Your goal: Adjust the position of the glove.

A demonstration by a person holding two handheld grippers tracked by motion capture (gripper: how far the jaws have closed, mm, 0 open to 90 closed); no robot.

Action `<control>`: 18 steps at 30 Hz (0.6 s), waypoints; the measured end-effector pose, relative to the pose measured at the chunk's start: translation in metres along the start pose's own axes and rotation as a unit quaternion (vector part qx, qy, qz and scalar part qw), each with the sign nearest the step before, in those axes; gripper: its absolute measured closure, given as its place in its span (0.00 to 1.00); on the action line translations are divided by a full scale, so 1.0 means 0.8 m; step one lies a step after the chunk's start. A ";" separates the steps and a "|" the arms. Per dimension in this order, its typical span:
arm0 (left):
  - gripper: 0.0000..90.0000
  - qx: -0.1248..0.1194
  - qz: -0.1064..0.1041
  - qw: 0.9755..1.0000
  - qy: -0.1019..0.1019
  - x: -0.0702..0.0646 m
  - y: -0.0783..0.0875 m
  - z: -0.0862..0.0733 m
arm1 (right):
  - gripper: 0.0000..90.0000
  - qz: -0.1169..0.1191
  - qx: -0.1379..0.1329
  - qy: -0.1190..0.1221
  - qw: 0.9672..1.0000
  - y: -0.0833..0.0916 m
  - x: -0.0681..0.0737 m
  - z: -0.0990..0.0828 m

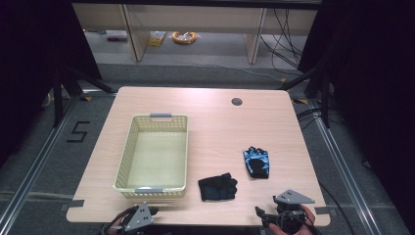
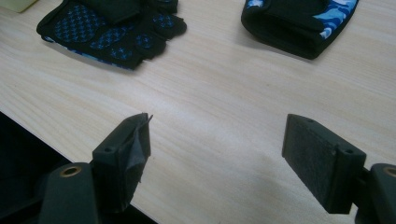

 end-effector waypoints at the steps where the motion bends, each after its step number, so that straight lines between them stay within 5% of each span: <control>1: 0.19 0.000 -0.001 1.000 0.006 -0.001 0.000 0.000 | 0.28 0.000 0.002 -0.003 1.000 0.000 0.001 0.000; 5: 0.19 0.000 0.001 1.000 0.013 -0.002 -0.001 -0.001 | 0.29 0.002 -0.001 -0.005 1.000 0.000 0.002 0.001; 8: 0.19 0.000 0.000 1.000 0.000 0.000 0.000 0.000 | 0.35 0.012 -0.008 0.011 1.000 -0.001 0.002 0.004; 10: 0.19 0.001 0.001 1.000 0.012 -0.002 -0.001 -0.001 | 0.37 0.011 -0.006 0.005 1.000 0.000 0.003 0.003; 14: 0.19 -0.001 0.001 1.000 0.014 -0.002 -0.001 0.000 | 0.47 0.014 -0.007 0.019 1.000 0.002 0.005 0.006; 15: 0.19 0.000 0.001 1.000 -0.002 0.001 0.000 0.001 | 0.51 0.016 -0.013 0.021 1.000 0.002 0.006 0.009; 18: 0.19 0.000 0.001 1.000 0.014 -0.001 -0.001 0.000 | 0.62 0.015 -0.026 0.038 0.999 0.004 0.007 0.016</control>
Point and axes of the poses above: each handheld gripper's, and its own axes: y roughly backward along the jaws, z roughly out of its top, x roughly to its left, the point moved 7 cm from there along -y, roughly forward along the jaws, and after that the axes turned 5 degrees about z, right-handed, at the moved point
